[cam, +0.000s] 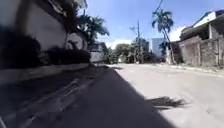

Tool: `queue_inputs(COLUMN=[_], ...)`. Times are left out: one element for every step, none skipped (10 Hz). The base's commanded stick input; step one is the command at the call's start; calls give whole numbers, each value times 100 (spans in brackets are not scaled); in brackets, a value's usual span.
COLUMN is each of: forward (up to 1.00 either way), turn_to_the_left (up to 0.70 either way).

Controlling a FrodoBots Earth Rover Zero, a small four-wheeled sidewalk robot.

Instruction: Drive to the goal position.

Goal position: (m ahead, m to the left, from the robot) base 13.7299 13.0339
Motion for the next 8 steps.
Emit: queue_inputs(forward=[100, 100, 100, 100, 100, 100, 100, 100], turn_to_the_left=[0, 0, 0, 0, 0, 0, 0, 5])
